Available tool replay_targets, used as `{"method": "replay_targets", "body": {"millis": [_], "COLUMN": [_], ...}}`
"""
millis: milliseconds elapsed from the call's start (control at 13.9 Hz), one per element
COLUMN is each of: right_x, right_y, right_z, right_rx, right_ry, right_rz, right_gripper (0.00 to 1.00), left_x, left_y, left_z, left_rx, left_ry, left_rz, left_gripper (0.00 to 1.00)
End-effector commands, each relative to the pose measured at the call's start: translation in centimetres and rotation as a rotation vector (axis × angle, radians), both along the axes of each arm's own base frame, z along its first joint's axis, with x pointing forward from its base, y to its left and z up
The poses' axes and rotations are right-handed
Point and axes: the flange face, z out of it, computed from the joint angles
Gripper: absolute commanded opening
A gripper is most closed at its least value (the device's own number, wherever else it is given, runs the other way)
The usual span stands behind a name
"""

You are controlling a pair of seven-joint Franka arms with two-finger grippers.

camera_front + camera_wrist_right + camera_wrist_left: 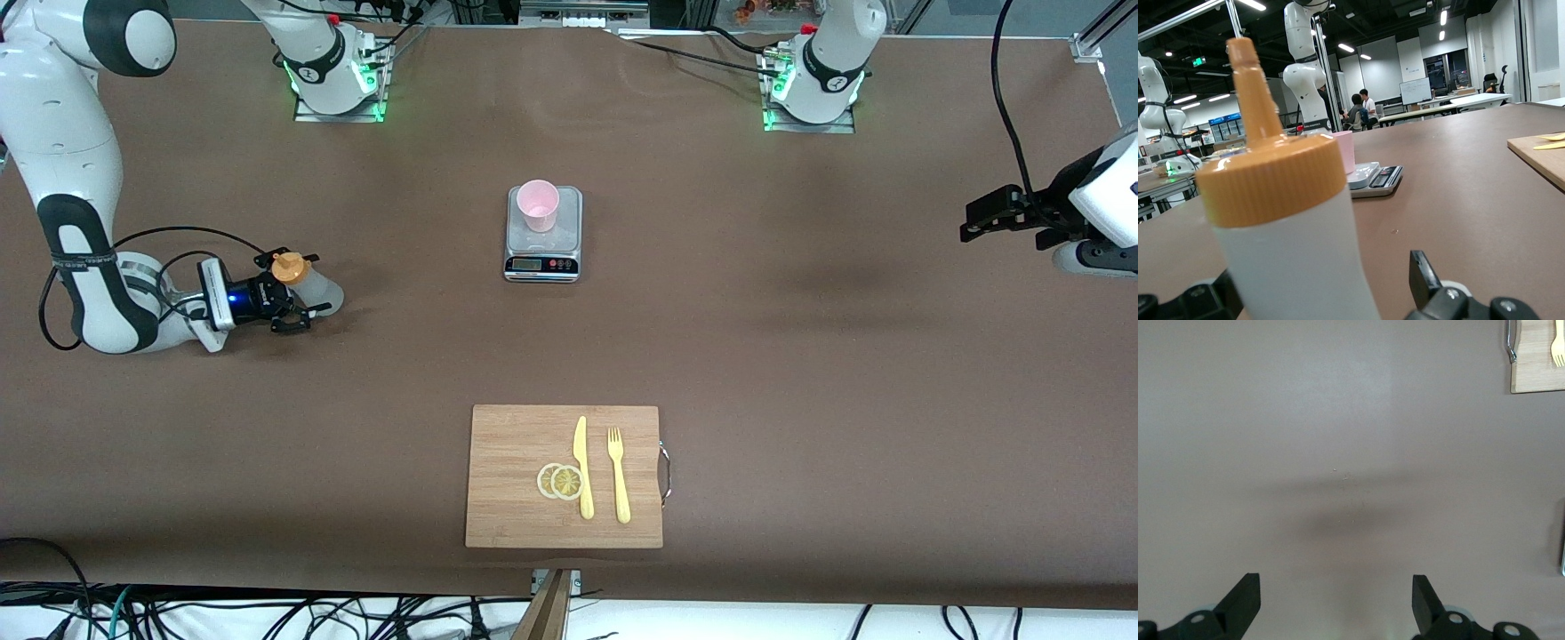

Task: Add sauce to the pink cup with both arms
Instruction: 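Grasp the white sauce bottle with the right gripper and lift it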

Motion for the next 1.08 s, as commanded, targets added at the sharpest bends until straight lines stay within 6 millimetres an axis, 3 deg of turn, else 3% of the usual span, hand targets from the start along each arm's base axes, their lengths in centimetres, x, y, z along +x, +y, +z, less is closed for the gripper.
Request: {"method": "replay_targets", "body": {"millis": [0, 72, 144, 216, 432, 504, 648, 792, 1008], "right_x": [1.2, 1.5, 1.7, 2.0, 3.3, 4.5, 6.8, 7.3, 7.2], "right_y": [0.3, 0.5, 0.5, 0.6, 2.0, 2.7, 6.3, 8.2, 13.8], "right_z": [0.4, 0.7, 0.7, 1.0, 2.6, 4.3, 9.8, 13.8, 18.5], "right_rx": [-0.002, -0.009, -0.020, -0.029, -0.080, -0.115, -0.287, -0.463, -0.674], "right_ry": [-0.035, -0.042, -0.045, -0.055, -0.103, -0.134, -0.182, -0.109, -0.023], "right_rz": [0.012, 0.021, 0.033, 0.034, 0.076, 0.122, 0.290, 0.337, 0.389], "right_gripper": [0.83, 0.53, 0.17, 0.00, 0.00, 0.00, 0.00, 0.00, 0.00], "left_x": [0.4, 0.4, 0.4, 0.4, 0.4, 0.4, 0.4, 0.4, 0.4], "left_y": [0.0, 0.0, 0.0, 0.1, 0.1, 0.1, 0.1, 0.2, 0.1], "left_z": [0.6, 0.6, 0.6, 0.6, 0.6, 0.5, 0.6, 0.6, 0.6], "left_rx": [0.012, 0.012, 0.012, 0.012, 0.012, 0.012, 0.015, 0.015, 0.014], "left_ry": [-0.002, -0.002, -0.002, -0.002, -0.002, 0.000, -0.002, -0.002, -0.002], "left_rz": [-0.024, -0.024, -0.024, -0.022, -0.022, -0.022, -0.022, -0.022, -0.022], "left_gripper": [1.00, 1.00, 1.00, 1.00, 1.00, 1.00, 1.00, 1.00, 1.00]}}
